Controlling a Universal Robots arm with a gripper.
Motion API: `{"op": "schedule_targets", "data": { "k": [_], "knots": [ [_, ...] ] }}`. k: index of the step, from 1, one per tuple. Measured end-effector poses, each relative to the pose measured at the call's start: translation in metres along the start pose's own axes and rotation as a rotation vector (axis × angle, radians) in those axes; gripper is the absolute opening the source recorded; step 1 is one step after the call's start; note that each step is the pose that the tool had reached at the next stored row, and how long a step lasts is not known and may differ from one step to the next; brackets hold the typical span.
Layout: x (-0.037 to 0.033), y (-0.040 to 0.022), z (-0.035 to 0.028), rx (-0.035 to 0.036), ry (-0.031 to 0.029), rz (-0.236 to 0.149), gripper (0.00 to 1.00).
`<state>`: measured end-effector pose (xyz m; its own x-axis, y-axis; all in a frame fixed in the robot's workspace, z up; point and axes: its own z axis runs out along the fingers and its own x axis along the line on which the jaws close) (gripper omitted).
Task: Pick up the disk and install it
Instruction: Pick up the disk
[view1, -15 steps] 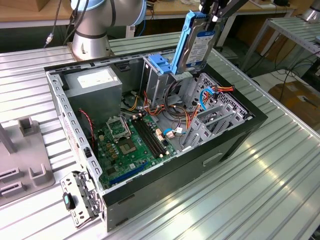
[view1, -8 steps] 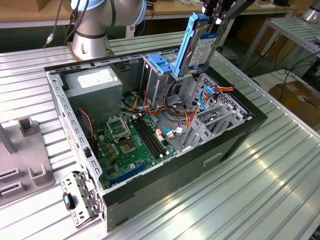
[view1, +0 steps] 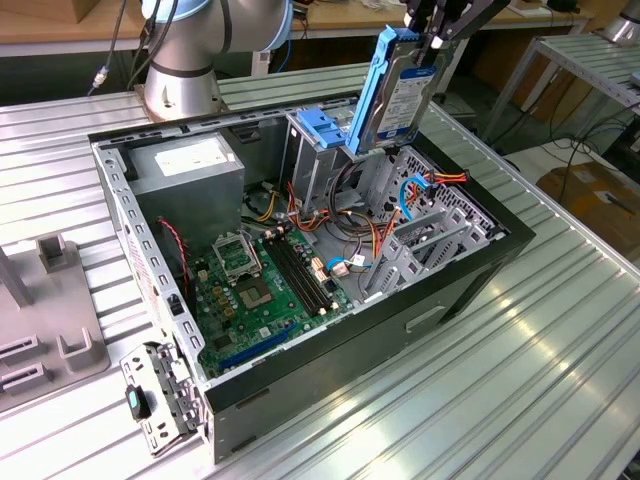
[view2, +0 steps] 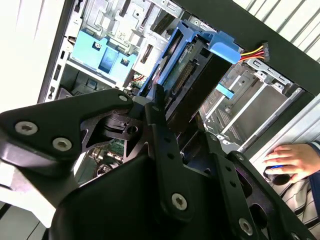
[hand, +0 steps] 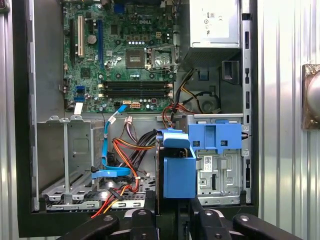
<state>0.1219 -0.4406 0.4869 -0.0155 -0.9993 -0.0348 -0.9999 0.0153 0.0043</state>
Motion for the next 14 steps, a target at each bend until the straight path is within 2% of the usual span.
{"op": "schedule_targets", "data": {
  "k": [14],
  "knots": [
    [0.0056, -0.0001, -0.0002, 0.0000, 0.0000, 0.000, 0.35]
  ]
}}
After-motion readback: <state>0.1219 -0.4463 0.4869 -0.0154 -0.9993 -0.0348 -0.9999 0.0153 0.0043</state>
